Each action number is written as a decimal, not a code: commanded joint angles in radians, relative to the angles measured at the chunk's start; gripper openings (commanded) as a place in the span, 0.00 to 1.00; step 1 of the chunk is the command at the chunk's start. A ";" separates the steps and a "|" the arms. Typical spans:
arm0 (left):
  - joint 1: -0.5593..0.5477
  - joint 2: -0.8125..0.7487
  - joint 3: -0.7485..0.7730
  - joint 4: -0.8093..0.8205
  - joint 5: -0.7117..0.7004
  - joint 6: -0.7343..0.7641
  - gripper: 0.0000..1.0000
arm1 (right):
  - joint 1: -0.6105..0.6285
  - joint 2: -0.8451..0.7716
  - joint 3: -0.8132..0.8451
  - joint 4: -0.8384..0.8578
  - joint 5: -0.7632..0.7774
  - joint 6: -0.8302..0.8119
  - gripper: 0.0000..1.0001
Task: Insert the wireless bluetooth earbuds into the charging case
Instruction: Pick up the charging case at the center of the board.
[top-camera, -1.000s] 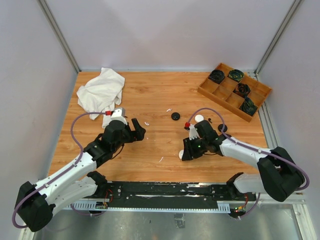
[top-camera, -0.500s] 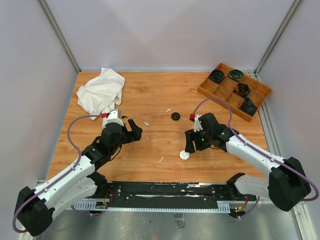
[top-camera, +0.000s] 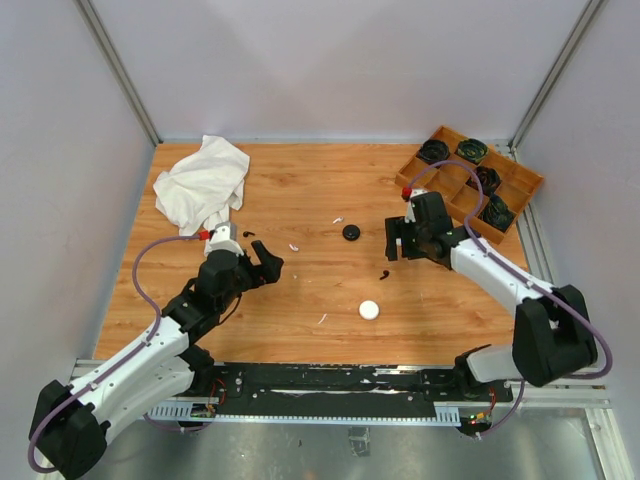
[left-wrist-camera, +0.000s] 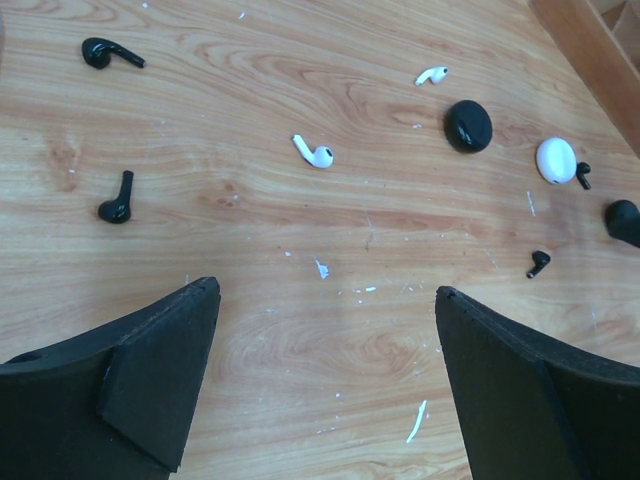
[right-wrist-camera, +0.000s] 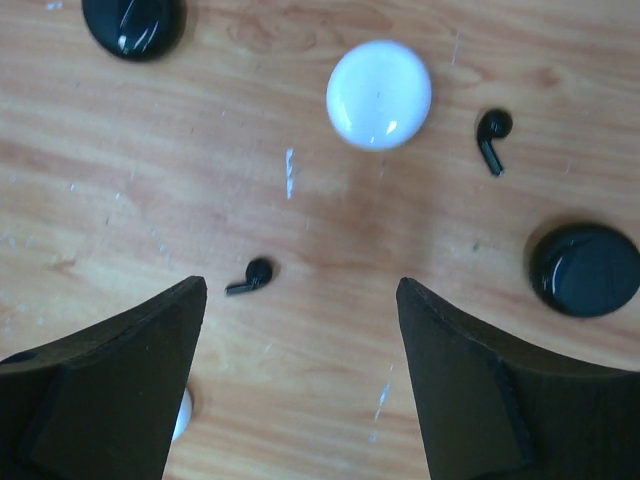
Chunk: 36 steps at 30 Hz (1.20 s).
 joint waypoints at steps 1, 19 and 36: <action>0.007 -0.003 -0.012 0.058 0.038 -0.008 0.94 | -0.014 0.115 0.077 0.100 0.096 -0.039 0.79; 0.009 -0.002 -0.010 0.056 0.099 -0.030 0.94 | -0.031 0.432 0.210 0.176 0.190 -0.024 0.66; 0.008 0.040 0.027 0.073 0.195 -0.062 0.93 | -0.040 0.417 0.164 0.221 0.144 -0.008 0.49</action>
